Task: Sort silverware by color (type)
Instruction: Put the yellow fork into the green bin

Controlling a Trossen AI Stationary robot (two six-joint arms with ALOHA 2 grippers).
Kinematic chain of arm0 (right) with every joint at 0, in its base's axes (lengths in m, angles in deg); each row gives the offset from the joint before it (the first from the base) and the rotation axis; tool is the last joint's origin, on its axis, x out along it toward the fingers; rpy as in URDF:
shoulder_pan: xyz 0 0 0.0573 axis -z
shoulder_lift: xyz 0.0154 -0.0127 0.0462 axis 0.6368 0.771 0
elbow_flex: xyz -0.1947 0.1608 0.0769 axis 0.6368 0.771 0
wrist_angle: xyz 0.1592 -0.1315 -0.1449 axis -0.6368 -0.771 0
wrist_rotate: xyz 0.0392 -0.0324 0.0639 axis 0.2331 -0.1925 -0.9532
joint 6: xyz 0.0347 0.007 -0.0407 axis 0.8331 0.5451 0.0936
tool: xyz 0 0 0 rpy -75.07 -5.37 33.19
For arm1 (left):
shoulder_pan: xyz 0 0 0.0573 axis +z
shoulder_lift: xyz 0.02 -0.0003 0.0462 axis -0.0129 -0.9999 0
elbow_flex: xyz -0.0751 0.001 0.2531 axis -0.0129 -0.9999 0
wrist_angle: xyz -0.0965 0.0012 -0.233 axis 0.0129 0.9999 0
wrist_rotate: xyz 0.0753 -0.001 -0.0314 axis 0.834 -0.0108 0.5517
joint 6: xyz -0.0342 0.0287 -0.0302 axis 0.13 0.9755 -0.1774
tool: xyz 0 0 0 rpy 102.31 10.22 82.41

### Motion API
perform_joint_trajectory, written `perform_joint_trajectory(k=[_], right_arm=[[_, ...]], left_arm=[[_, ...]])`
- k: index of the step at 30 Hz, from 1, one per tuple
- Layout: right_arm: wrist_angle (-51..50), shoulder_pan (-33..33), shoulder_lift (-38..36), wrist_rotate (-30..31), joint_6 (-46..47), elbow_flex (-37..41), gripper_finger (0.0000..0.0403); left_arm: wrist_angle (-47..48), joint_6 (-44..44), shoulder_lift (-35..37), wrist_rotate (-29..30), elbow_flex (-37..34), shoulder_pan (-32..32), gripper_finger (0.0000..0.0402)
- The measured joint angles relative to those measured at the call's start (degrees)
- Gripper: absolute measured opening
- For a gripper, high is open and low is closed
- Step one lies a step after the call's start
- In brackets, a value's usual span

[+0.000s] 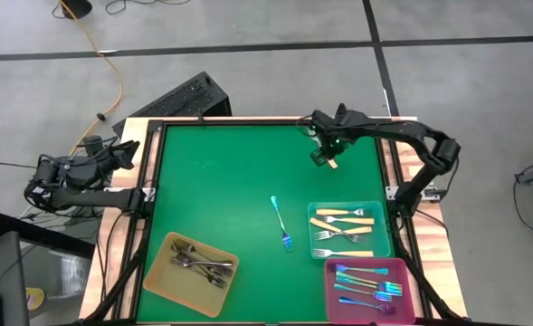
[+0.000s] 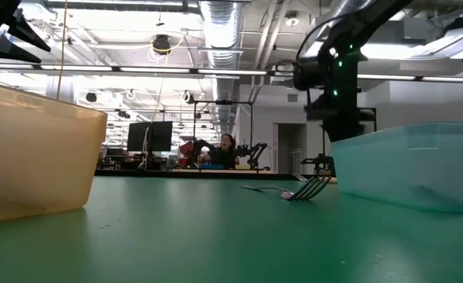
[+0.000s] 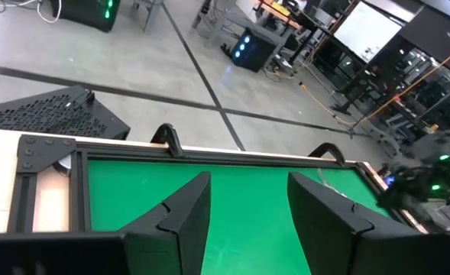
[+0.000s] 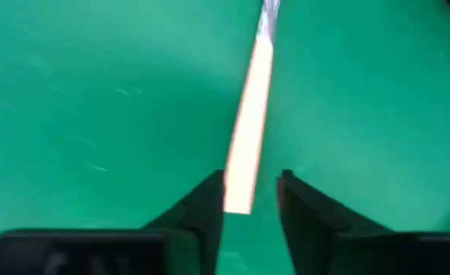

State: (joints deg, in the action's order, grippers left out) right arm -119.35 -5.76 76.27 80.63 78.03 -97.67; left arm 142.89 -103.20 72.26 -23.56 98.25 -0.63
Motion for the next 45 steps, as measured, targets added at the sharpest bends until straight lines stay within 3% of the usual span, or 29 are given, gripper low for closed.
perform_joint_trajectory(k=[6, 11, 18, 36, 41, 45], right_arm=[[0.72, 0.22, 5.18, 0.11, -0.02, 0.96, 0.0248], [1.16, 1.36, 8.28, 0.27, -1.29, 0.96, 0.0289], [1.81, 3.88, 9.3, -2.57, -6.08, 1.01, 0.0291], [4.23, 4.53, 9.15, -5.43, -4.3, 5.07, 0.0285], [3.95, 4.45, 9.15, -5.53, -2.48, 5.12, 0.0254], [3.64, 4.43, 9.19, -6.0, -1.68, 5.14, 0.0192]], left_arm=[[0.0, -0.04, 0.0, -0.35, 0.0, 0.0, 0.0158], [-0.02, -0.29, 0.0, -0.38, 0.0, 0.0, 0.0158], [0.0, -0.9, 0.0, -0.38, 0.0, 0.0, 0.0158], [0.74, -1.01, 0.0, 0.36, 0.0, 0.0, 0.0158], [0.74, -1.44, 0.0, 0.3, 0.0, 0.0, 0.0158], [0.72, -1.53, 0.0, 0.3, 0.0, 0.0, 0.0158]])
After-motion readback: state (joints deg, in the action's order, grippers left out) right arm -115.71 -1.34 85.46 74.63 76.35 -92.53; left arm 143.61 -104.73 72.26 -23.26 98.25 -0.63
